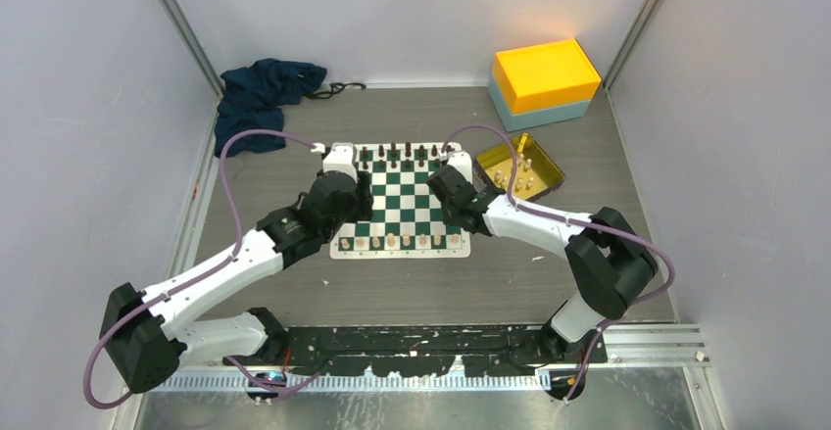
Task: Set up the chess pieces on the board
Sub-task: Place the chess piece on the chessboard.
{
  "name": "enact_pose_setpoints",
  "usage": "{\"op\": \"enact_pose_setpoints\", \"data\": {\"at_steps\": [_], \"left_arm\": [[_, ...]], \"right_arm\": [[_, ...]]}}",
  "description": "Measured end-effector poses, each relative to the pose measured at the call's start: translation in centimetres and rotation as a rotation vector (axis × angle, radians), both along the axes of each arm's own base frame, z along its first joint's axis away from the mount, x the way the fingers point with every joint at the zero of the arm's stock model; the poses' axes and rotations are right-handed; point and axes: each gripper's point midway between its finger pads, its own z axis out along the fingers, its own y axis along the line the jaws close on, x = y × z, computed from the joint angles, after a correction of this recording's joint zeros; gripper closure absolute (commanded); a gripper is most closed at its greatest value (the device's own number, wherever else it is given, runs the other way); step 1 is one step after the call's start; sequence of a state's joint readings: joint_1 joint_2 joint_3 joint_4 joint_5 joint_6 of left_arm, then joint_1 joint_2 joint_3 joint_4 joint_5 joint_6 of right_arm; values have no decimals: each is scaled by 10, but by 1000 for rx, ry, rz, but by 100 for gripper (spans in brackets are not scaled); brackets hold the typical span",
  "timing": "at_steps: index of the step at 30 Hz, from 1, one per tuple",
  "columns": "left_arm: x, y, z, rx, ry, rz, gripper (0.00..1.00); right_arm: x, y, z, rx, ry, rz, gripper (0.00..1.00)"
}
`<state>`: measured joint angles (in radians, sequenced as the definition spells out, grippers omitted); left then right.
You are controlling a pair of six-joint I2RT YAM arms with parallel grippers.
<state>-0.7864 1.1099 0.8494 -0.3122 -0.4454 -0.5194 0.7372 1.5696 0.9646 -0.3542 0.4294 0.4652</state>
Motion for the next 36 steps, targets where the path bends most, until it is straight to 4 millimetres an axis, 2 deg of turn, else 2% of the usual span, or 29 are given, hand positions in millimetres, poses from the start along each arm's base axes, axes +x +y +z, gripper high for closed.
{"op": "enact_pose_setpoints", "data": {"at_steps": [9,20,36], "left_arm": [[-1,1,-5,8,8,0,47],[-2,2,-5,8,8,0,47],[-2,2,-5,8,8,0,47]], "right_arm": [[3,13,-9,14,-23,13,99],[-2,9,-23,9,-8,-6,99],[-5,8,-31,24,-7,-15,99]]}}
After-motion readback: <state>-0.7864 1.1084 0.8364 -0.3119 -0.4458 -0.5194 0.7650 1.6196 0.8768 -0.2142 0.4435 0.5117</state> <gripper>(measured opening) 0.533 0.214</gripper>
